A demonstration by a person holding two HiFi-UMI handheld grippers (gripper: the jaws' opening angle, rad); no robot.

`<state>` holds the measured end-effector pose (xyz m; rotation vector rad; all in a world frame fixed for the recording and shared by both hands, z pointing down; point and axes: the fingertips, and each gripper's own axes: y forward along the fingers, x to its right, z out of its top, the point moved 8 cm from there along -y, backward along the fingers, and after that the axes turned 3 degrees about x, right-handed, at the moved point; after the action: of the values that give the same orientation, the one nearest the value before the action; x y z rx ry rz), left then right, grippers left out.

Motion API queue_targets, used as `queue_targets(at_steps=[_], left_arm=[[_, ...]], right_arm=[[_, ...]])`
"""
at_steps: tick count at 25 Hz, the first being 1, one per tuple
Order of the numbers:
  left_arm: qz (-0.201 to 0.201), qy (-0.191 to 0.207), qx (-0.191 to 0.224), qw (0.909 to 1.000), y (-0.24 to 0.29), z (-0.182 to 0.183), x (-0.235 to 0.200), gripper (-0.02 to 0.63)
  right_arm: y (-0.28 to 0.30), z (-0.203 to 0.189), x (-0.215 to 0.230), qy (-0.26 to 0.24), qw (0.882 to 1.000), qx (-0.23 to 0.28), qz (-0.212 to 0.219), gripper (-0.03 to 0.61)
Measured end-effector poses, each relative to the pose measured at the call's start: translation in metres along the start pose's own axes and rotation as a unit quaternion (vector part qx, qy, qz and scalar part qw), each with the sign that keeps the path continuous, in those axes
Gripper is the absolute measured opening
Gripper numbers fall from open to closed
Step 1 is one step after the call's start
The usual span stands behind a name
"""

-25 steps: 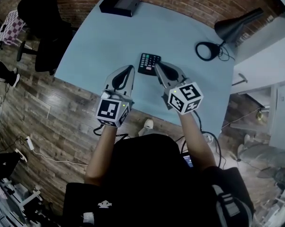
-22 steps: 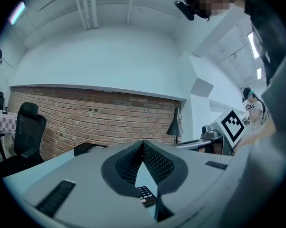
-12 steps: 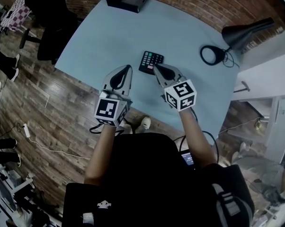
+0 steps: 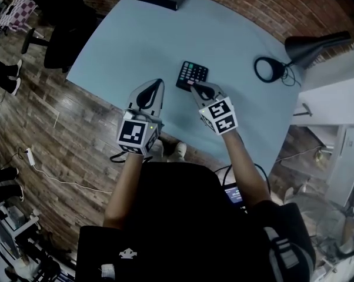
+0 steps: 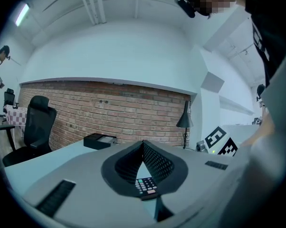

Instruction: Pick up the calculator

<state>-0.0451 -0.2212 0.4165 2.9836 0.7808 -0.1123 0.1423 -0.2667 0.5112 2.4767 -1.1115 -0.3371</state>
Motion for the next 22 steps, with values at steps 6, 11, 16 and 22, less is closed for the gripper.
queue_targets(at_steps=[6,11,16,22], left_arm=[[-0.003,-0.005,-0.021,0.9998,0.002,-0.008,-0.019,0.003],[-0.003,-0.011,-0.026,0.9996,0.004,-0.016,-0.034,0.003],[0.000,-0.019,-0.032,0.9993,0.006,-0.022,-0.046,0.003],[0.006,-0.030,-0.039,0.9988,0.004,-0.028,-0.058,0.003]], right_arm=[[0.026,-0.018,-0.002,-0.028,0.998,-0.061,-0.001,0.005],[0.048,-0.037,-0.006,-0.040,0.993,-0.112,0.007,0.056],[0.066,-0.055,-0.012,-0.094,0.981,-0.172,0.011,0.110],[0.088,-0.075,-0.018,-0.204,0.949,-0.239,0.003,0.146]])
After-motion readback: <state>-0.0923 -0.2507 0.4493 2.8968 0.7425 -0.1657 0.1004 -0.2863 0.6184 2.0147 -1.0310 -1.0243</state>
